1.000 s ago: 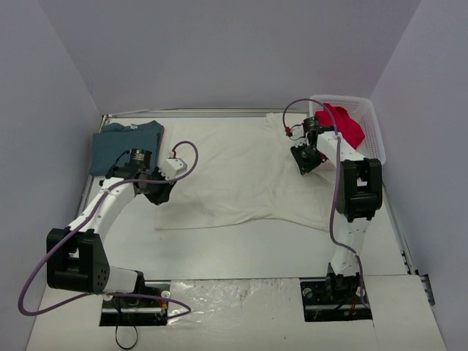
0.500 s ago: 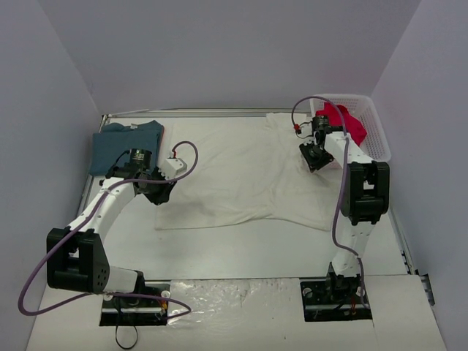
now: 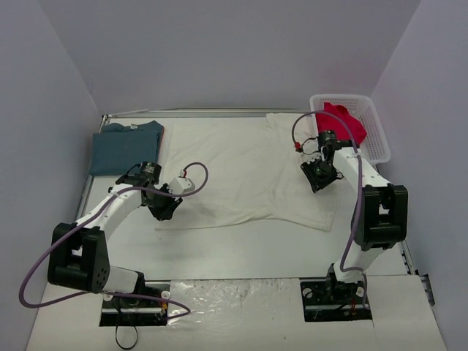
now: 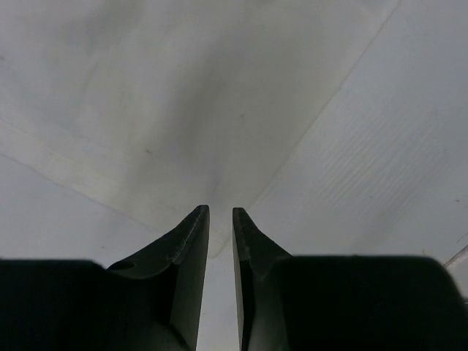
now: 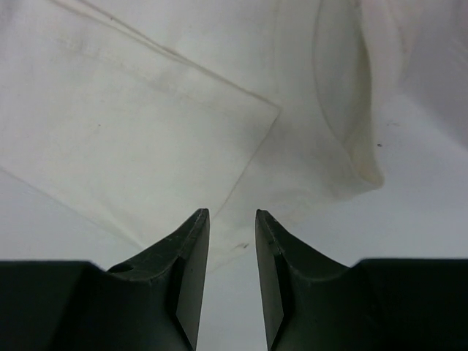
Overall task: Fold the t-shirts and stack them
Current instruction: Flatten out the tshirt
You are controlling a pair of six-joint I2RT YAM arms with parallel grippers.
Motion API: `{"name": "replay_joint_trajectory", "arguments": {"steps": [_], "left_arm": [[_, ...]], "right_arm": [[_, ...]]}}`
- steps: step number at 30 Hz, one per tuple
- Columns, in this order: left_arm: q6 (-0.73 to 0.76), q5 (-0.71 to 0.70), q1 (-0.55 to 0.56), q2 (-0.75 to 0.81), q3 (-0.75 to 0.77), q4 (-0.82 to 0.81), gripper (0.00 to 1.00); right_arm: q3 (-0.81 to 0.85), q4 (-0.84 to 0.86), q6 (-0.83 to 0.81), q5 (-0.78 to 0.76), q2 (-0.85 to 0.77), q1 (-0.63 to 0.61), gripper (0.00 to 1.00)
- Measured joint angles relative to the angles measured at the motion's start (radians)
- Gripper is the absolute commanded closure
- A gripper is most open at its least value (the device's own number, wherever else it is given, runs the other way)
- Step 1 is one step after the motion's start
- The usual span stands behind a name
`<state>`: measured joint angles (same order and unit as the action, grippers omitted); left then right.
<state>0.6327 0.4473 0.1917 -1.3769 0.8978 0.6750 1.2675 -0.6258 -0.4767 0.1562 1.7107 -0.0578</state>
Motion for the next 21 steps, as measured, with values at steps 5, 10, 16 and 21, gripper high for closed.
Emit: {"name": "replay_joint_trajectory", "arguments": {"steps": [5,10,16,21], "left_arm": [[0.006,-0.002,0.005,-0.006,-0.027,0.000,0.81],[0.008,-0.009,0.005,-0.004,-0.028,-0.003,0.81],[0.012,-0.035,0.012,0.012,-0.047,-0.007,0.81],[0.013,-0.053,0.019,0.013,-0.058,-0.008,0.81]], "right_arm": [[-0.054,-0.005,-0.011,0.020,0.014,0.000,0.72],[-0.055,0.020,-0.011,0.033,0.079,0.000,0.72],[-0.053,0.050,-0.011,0.033,0.156,0.000,0.72],[-0.031,0.056,-0.005,0.029,0.186,0.000,0.73]]}}
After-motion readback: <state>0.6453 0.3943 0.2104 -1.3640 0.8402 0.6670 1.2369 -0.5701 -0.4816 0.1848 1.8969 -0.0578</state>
